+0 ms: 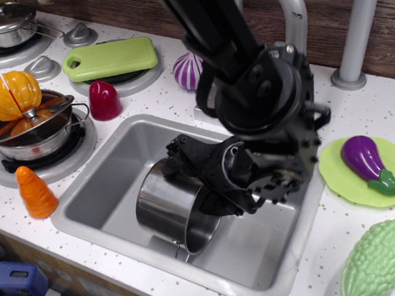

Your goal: Flip pot upright in sink

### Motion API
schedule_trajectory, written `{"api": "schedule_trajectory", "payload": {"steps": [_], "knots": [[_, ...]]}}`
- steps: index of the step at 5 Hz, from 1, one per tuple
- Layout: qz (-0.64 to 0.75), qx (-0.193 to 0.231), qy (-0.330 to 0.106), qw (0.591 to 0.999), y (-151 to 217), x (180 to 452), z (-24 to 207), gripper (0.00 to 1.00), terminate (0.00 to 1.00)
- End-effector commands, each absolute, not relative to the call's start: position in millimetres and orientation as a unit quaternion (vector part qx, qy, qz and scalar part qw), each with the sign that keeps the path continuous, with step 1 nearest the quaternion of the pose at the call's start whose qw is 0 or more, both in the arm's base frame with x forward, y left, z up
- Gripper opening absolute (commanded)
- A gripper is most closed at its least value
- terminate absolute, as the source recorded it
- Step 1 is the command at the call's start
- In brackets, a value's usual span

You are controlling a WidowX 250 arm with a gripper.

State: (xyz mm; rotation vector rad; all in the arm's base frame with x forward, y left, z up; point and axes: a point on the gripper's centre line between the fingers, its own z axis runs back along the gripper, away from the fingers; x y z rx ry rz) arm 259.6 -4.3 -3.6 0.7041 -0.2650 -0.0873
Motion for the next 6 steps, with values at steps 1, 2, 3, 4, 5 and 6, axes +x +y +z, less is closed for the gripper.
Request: {"api": "schedule_trajectory", "payload": {"steps": [1, 2, 3, 4, 5, 6], "knots": [[-0.053, 0.381, -0.160, 0.909, 6.6, 266.4, 3.6, 1.00, 0.00], [-0.055, 0.383, -0.167, 0.907, 13.4, 268.4, 6.3, 0.00, 0.00], [-0.055, 0.375, -0.169, 0.910, 17.3, 269.0, 6.3, 0.00, 0.00], [-0.050, 0.352, -0.171, 0.919, 22.6, 269.8, 6.1, 0.00, 0.00], [-0.048, 0.320, -0.164, 0.932, 25.8, 270.3, 8.6, 0.00, 0.00], [-0.049, 0.300, -0.157, 0.940, 27.7, 271.7, 11.9, 0.00, 0.00]]}}
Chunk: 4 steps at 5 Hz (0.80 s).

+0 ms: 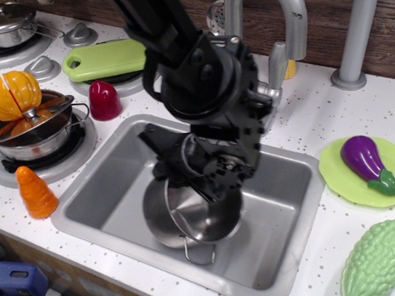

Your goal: Flip pot upright in sink

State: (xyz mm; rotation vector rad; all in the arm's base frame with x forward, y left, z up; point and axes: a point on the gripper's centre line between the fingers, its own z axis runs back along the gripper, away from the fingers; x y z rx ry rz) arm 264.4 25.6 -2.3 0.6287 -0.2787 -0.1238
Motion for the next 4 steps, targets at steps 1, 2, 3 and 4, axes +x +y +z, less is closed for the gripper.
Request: {"api": "schedule_trajectory", "payload": {"steps": [1, 2, 3, 4], "knots": [[-0.046, 0.259, -0.148, 0.953, 28.2, 272.2, 16.1, 0.00, 0.00], [-0.058, 0.249, -0.165, 0.952, 31.4, 271.9, 11.5, 1.00, 0.00], [-0.058, 0.249, -0.165, 0.952, 31.4, 271.9, 11.5, 1.00, 0.00], [-0.058, 0.249, -0.165, 0.952, 31.4, 271.9, 11.5, 1.00, 0.00]]}}
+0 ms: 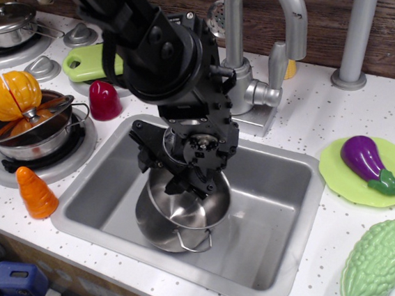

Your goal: Flip pot upright in sink

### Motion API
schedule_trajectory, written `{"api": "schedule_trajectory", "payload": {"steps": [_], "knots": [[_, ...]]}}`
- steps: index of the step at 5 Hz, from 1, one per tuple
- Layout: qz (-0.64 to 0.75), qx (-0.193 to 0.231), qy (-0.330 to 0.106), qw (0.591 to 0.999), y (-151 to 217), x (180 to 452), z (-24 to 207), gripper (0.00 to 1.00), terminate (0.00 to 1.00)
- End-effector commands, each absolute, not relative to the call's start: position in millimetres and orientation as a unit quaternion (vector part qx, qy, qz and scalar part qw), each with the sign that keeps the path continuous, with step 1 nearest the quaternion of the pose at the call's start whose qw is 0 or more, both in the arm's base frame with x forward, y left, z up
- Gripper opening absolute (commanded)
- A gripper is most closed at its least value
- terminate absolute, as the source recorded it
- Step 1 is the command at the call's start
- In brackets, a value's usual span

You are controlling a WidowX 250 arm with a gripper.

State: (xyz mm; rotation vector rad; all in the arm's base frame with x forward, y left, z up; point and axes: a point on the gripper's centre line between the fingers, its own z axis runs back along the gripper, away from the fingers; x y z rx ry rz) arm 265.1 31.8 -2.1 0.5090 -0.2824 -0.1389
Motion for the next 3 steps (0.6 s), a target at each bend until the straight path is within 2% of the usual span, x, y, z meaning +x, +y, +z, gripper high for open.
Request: {"api": "schedule_trajectory", "payload": {"steps": [1, 2, 3], "knots": [[-0.058, 0.249, -0.165, 0.952, 31.4, 271.9, 11.5, 1.00, 0.00], [-0.058, 0.249, -0.165, 0.952, 31.4, 271.9, 11.5, 1.00, 0.00], [-0.058, 0.249, -0.165, 0.952, 31.4, 271.9, 11.5, 1.00, 1.00]]}}
